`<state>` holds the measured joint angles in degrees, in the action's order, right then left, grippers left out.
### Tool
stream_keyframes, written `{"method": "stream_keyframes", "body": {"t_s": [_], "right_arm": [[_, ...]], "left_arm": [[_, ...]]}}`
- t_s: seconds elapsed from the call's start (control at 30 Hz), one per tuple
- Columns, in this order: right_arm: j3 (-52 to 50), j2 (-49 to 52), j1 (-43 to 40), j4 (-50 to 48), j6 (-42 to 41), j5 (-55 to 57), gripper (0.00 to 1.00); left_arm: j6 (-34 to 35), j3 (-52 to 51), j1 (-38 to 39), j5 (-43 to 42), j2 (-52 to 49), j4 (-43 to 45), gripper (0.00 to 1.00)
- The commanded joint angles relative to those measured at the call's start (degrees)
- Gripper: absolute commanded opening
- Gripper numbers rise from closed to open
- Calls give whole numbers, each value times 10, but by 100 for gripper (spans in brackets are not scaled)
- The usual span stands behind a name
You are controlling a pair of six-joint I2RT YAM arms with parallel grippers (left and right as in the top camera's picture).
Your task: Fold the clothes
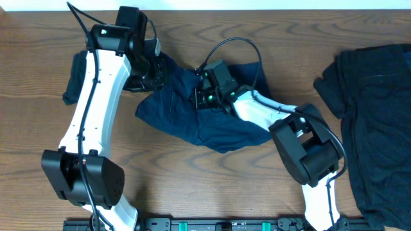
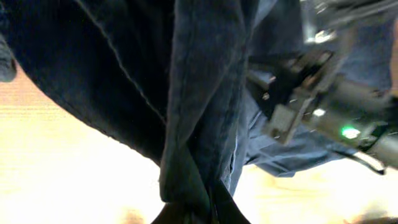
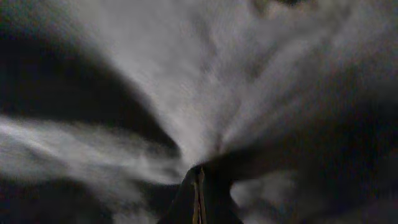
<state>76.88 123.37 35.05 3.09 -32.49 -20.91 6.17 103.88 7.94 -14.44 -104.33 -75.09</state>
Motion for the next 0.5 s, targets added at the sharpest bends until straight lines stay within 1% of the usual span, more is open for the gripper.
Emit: {"method": "stream_keyframes", "body": {"t_s": [0.0, 0.1, 0.23, 0.47], "right_arm": [[9, 14, 8, -8, 7, 46, 1], [16, 3, -1, -36, 23, 28, 1], [33, -17, -27, -31, 23, 10, 1], [33, -10, -45, -28, 17, 29, 1]], "left_arm": [[5, 19, -1, 1, 9, -3, 6], [5, 19, -1, 1, 9, -3, 6], [5, 19, -1, 1, 9, -4, 6], [5, 19, -1, 1, 9, -6, 6]]}}
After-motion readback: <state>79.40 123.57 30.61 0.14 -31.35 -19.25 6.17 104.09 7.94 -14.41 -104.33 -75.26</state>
